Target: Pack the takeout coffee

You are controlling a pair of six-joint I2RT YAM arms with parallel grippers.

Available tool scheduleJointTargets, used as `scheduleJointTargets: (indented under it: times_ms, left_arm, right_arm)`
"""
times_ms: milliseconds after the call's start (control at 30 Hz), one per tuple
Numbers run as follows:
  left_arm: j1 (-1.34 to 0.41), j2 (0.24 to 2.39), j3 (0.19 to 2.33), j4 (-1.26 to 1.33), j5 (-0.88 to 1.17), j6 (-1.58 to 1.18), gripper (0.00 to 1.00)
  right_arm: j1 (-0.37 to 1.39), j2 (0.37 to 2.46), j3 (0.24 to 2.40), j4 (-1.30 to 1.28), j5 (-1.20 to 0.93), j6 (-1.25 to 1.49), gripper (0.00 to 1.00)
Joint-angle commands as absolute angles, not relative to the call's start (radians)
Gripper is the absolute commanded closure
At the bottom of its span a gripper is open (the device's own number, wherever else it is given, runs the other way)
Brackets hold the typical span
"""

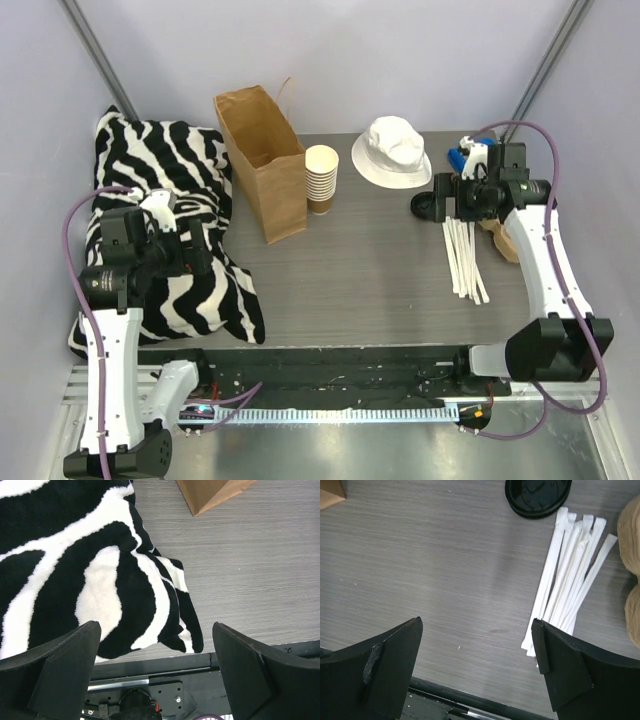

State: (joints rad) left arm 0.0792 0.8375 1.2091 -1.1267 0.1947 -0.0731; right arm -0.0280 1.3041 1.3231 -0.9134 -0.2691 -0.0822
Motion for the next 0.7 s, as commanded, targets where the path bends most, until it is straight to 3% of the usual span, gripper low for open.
scheduleJointTargets:
  times_ms: [0,167,567,667]
  left_arm:
    - [0.084,0.834,1.249,-1.094,0.216,-0.092,0.0]
    - [0.087,0.865,1.285,-1.085,0.161,-0.109,0.0]
    - [0.087,0.876,1.289,-1.017,0.141,-0.155,0.0]
    - [0.087,0.876,1.276,-0.999,0.141,-0.163,0.0]
  right_arm:
    - [-0.02,1.379,1.477,-0.862,-0.363,-0.071,0.0]
    - [0.032,1.468,1.653,-0.77,-0.37,0.005,0.0]
    - [0.224,1.805,2.081,-0.75,-0.164,0.147,0.0]
    - [0.271,1.848,2.137,-0.75,-0.144,0.159,0.07]
